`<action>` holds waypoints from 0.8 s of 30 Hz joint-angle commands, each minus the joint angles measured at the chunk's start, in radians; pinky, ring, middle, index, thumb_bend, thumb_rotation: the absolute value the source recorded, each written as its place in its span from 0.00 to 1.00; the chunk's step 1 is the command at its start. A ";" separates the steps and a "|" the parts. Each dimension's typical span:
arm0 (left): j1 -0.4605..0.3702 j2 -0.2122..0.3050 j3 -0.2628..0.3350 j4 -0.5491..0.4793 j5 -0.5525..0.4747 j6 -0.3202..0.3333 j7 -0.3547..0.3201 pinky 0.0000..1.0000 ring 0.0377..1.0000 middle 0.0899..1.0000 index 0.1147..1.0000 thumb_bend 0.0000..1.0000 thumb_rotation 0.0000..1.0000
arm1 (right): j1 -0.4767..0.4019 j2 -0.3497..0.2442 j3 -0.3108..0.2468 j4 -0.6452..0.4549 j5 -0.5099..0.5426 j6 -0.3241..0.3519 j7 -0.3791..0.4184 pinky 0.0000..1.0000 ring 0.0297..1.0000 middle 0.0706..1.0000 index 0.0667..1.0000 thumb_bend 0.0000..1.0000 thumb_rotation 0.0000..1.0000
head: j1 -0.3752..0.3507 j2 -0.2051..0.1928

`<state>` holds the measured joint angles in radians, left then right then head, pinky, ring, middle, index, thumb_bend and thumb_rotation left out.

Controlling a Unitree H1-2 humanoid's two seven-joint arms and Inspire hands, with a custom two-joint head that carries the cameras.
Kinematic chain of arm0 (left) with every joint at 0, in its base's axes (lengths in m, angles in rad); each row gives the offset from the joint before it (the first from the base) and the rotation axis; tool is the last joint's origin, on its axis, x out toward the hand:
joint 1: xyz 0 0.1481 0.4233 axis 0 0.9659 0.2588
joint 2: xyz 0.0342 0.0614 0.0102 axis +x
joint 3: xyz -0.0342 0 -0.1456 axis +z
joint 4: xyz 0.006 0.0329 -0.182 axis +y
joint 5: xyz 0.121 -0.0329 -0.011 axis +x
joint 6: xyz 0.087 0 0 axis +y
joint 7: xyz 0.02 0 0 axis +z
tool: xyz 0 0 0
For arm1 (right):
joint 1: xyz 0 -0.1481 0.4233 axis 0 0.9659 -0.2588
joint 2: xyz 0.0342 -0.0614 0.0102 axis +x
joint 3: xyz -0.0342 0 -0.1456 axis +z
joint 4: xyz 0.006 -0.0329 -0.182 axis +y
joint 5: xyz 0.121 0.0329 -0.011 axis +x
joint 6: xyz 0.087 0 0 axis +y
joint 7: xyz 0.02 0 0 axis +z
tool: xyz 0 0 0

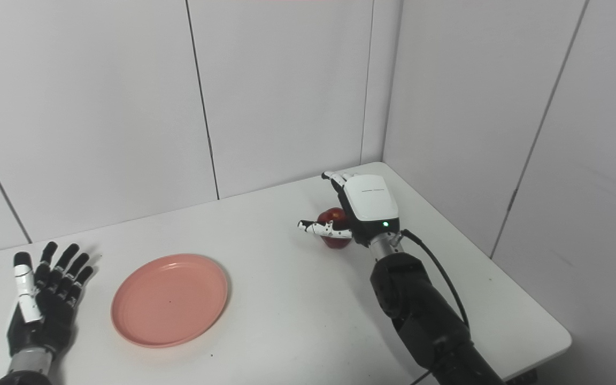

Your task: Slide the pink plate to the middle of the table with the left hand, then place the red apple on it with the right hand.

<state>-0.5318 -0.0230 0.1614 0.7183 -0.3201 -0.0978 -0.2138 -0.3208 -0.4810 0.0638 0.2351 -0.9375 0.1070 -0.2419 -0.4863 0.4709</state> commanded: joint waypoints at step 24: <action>0.066 -0.012 -0.021 0.027 0.019 0.088 0.043 0.92 0.89 0.90 0.96 0.67 0.94 | -0.043 -0.024 0.033 0.025 0.023 0.019 -0.026 0.72 0.73 0.74 0.77 0.82 0.85 | 0.007 0.017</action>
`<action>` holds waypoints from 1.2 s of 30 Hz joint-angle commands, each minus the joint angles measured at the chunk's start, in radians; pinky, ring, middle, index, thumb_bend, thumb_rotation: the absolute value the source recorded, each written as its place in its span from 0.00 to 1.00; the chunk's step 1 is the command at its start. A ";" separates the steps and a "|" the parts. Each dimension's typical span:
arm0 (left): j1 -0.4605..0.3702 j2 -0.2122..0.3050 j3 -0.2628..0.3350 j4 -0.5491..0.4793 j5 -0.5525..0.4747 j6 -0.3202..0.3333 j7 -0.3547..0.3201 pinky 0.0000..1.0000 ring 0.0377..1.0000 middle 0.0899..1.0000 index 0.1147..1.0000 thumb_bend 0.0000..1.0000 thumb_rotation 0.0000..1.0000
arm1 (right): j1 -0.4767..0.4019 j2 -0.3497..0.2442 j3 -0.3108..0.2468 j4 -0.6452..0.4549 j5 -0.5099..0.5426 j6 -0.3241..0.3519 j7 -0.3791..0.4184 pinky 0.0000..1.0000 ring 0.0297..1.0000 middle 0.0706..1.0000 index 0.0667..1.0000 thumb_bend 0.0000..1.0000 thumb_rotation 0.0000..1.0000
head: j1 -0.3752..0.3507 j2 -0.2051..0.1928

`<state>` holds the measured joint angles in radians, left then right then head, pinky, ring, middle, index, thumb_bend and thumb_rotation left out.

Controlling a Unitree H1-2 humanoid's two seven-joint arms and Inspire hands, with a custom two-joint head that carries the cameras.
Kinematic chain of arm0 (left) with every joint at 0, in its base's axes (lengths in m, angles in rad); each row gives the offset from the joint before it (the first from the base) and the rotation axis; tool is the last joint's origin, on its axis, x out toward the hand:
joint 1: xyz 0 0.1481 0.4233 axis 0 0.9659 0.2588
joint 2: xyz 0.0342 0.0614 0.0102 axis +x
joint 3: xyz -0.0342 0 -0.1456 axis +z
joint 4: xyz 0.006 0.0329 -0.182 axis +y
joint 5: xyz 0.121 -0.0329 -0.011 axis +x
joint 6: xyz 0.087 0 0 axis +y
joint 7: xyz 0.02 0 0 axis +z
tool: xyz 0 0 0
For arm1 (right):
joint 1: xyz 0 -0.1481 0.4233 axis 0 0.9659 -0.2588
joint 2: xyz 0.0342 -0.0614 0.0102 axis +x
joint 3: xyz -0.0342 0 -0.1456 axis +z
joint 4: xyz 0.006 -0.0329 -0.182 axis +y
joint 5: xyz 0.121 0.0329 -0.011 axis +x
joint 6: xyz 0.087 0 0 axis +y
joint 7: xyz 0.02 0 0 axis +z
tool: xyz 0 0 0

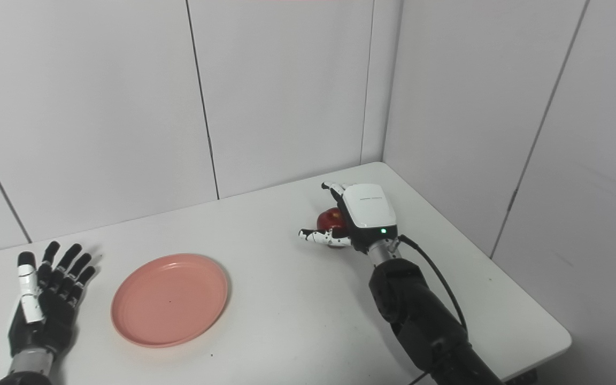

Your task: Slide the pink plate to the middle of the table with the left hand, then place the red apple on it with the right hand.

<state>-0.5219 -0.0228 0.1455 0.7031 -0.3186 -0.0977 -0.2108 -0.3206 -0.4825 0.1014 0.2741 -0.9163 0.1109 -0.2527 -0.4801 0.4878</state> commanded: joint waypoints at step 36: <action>0.075 -0.014 -0.019 0.015 0.008 0.097 0.039 0.93 0.89 0.90 0.97 0.67 0.94 | -0.059 -0.035 0.016 0.089 0.043 0.022 -0.008 0.68 0.73 0.74 0.76 0.82 0.81 | 0.015 0.008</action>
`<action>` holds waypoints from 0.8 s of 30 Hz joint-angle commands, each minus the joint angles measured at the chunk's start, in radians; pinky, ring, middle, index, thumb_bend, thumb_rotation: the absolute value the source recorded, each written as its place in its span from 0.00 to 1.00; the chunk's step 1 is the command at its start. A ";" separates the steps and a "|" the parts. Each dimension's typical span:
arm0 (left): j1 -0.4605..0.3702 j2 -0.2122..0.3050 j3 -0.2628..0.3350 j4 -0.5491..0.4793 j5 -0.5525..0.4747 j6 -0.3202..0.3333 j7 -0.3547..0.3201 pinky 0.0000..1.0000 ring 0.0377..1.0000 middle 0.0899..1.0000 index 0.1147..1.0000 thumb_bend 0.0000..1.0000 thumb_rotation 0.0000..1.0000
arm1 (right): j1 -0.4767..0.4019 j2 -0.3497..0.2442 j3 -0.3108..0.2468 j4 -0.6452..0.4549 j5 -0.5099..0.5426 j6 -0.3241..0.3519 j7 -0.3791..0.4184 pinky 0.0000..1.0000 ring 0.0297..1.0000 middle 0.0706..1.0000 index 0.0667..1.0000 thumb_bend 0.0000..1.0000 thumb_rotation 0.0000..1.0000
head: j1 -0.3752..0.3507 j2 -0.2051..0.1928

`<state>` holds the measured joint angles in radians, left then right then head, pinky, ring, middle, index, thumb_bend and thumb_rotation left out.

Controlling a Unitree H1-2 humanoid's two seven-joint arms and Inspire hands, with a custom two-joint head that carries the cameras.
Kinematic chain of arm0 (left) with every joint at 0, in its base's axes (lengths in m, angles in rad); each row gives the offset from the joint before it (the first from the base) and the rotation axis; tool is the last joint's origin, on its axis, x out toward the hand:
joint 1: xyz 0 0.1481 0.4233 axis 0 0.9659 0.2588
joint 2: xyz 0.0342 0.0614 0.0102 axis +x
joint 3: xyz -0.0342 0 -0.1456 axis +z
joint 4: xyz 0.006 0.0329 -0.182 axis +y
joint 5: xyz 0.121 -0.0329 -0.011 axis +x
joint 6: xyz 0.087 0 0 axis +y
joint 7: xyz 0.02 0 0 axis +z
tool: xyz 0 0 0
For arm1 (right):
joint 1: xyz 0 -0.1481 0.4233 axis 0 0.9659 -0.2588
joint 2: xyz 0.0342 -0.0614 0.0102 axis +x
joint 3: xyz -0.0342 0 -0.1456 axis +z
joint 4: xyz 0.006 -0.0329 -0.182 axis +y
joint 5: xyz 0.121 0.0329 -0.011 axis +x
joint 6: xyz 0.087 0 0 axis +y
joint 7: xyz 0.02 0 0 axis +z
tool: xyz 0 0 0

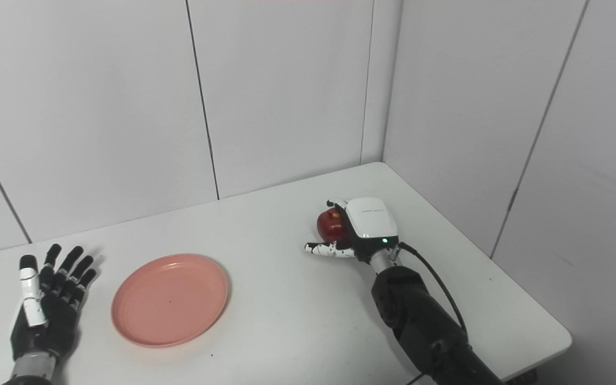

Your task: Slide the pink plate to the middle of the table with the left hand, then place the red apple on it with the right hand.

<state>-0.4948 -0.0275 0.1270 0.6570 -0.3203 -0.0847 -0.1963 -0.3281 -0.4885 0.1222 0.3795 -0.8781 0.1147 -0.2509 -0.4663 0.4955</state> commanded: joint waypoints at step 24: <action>0.051 -0.012 -0.003 0.043 0.014 0.096 0.033 0.91 0.89 0.90 0.96 0.68 0.95 | -0.066 -0.027 -0.002 0.007 0.044 -0.043 -0.097 0.25 0.32 0.42 0.65 0.57 0.59 | 0.003 0.004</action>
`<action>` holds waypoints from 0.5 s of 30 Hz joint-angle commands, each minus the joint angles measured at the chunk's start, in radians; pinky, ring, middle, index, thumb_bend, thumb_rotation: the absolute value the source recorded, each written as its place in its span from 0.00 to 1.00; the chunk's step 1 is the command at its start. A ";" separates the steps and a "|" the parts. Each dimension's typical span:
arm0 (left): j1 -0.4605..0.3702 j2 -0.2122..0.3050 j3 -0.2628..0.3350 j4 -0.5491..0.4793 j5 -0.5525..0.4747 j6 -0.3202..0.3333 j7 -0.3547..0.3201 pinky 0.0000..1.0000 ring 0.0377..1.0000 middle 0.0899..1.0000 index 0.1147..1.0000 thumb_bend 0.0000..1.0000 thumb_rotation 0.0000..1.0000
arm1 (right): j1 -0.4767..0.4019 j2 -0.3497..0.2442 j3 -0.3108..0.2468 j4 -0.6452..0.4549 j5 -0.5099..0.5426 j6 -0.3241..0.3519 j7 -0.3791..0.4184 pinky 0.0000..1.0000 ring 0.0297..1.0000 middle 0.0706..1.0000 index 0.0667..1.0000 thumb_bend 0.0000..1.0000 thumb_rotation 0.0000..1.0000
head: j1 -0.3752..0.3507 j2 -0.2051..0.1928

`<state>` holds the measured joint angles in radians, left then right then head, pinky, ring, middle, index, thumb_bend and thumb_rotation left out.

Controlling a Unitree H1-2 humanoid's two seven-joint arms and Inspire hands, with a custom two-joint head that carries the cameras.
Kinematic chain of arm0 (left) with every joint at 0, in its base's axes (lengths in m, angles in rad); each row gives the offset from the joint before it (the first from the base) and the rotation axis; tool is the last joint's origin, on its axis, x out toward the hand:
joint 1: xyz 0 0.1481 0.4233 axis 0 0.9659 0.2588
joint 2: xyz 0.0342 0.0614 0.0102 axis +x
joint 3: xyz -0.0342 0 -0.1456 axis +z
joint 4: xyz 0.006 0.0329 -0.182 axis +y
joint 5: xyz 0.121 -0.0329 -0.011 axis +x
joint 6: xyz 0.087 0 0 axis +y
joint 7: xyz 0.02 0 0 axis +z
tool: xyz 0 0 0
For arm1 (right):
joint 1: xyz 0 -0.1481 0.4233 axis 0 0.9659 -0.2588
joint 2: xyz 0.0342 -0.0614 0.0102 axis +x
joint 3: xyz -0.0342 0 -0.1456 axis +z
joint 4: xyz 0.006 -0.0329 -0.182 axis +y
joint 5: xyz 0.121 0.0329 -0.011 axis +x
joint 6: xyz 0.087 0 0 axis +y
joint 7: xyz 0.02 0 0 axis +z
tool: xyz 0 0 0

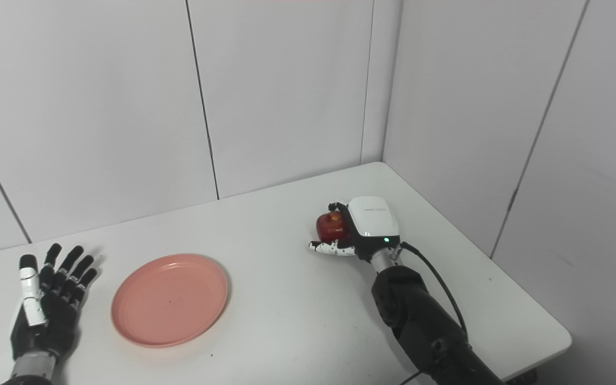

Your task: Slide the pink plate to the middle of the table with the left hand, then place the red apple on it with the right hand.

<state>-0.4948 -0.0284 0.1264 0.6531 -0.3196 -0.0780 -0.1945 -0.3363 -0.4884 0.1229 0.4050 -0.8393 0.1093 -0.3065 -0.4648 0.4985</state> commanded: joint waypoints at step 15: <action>0.048 -0.007 -0.008 0.056 0.021 0.087 0.031 0.91 0.89 0.90 0.95 0.68 0.95 | -0.061 -0.039 0.009 -0.004 0.035 -0.090 -0.091 0.22 0.26 0.36 0.61 0.52 0.58 | 0.002 0.004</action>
<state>-0.4936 -0.0291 0.1242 0.6501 -0.3164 -0.0746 -0.1924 -0.3389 -0.4922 0.1388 0.4292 -0.8067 0.0523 -0.3682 -0.4633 0.5016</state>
